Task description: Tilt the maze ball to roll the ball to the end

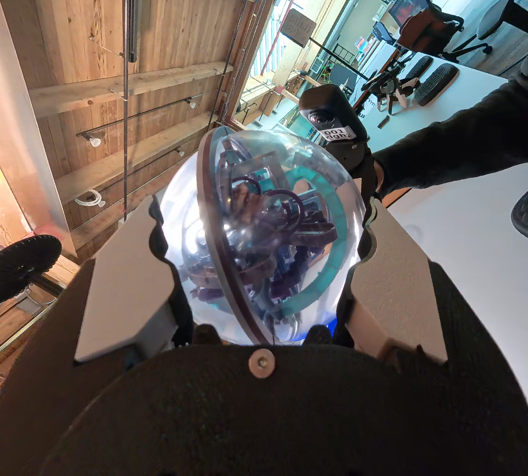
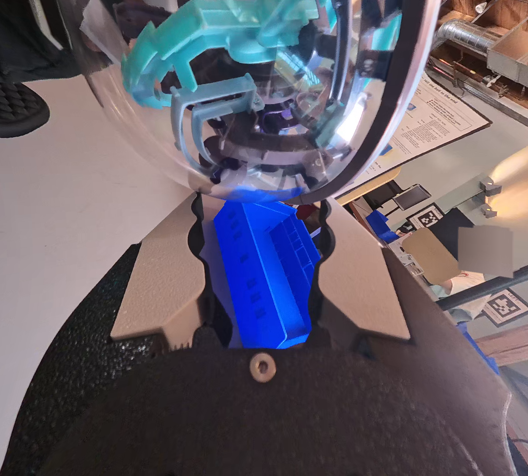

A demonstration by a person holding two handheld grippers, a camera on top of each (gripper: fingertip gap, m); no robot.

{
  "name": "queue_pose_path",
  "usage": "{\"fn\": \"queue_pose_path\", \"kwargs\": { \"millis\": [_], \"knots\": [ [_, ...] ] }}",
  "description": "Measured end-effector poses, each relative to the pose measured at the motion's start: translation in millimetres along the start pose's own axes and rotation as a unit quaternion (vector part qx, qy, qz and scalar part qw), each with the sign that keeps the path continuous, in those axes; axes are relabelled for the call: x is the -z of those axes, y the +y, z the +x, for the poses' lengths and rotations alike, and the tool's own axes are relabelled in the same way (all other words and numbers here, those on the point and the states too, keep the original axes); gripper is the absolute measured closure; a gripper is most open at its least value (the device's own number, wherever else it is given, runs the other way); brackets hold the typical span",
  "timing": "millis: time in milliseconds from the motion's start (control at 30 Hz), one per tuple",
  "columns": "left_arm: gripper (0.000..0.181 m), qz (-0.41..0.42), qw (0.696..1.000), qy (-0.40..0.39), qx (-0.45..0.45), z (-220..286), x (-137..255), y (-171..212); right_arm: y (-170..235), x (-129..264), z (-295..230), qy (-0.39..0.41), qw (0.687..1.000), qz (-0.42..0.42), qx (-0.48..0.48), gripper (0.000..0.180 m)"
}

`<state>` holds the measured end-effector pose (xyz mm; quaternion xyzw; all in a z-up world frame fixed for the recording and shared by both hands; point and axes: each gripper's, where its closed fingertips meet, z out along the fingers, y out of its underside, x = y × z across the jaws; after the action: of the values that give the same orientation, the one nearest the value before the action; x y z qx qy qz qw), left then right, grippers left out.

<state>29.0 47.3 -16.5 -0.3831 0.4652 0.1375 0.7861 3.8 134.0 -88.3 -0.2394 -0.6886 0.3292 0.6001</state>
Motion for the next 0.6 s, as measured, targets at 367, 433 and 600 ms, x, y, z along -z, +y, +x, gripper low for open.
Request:
{"fn": "queue_pose_path", "kwargs": {
  "millis": [367,433,600],
  "knots": [
    [0.044,0.026,0.992,-0.022,0.121,-20.6,13.6,10.4,-21.7,11.3,3.0,0.002,0.999,0.042,-0.008,0.099],
    [0.044,0.041,0.985,-0.024,0.163,-26.5,15.2,9.4,-29.6,14.5,2.0,-0.005,0.998,0.062,-0.020,0.099],
    [0.044,0.054,0.970,-0.035,0.236,-40.0,13.8,6.7,-43.8,21.8,6.0,-0.014,0.992,0.108,-0.063,0.099]
  ]
}}
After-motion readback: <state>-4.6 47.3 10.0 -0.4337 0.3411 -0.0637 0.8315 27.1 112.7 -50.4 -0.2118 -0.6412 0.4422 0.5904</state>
